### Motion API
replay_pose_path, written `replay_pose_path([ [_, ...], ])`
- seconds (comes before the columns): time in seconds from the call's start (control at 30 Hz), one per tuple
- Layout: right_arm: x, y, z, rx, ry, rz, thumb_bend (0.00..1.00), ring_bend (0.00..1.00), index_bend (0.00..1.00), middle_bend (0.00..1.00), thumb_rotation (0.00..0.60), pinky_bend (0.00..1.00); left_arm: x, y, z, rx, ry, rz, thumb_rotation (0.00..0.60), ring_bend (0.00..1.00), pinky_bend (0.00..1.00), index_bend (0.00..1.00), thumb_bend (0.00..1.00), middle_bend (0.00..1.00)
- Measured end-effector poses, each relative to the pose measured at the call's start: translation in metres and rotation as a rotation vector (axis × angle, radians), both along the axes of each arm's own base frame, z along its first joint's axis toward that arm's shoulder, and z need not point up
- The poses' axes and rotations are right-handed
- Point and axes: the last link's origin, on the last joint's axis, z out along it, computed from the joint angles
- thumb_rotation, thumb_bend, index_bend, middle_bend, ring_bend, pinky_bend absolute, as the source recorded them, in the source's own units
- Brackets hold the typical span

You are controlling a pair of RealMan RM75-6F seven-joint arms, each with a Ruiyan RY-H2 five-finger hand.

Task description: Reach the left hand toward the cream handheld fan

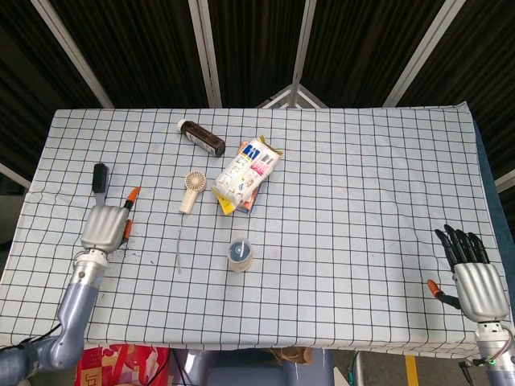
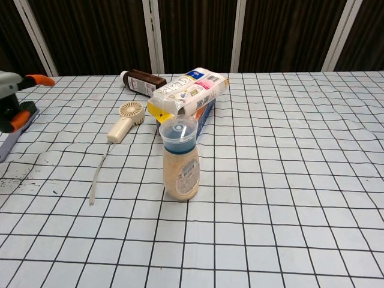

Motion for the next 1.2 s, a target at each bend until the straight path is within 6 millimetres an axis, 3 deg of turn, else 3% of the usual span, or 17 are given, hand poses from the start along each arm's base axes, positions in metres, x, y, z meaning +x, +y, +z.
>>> replay_pose_path([
  [0.3, 0.0, -0.001, 0.001, 0.005, -0.01, -0.001, 0.28, 0.0, 0.0, 0.0, 0.6, 0.0, 0.036, 0.046, -0.048, -0.076, 0.061, 0.034, 0.6, 0.74, 0.74, 0.0, 0.8, 0.88],
  [0.6, -0.001, -0.001, 0.001, 0.006, -0.015, -0.002, 0.28, 0.0, 0.0, 0.0, 0.6, 0.0, 0.049, 0.052, -0.083, -0.134, 0.075, 0.041, 0.6, 0.74, 0.74, 0.0, 0.81, 0.88],
  [1.2, 0.0, -0.001, 0.001, 0.005, -0.014, -0.002, 0.28, 0.0, 0.0, 0.0, 0.6, 0.0, 0.05, 0.048, -0.094, -0.148, 0.079, 0.029, 0.6, 0.74, 0.74, 0.0, 0.81, 0.88],
])
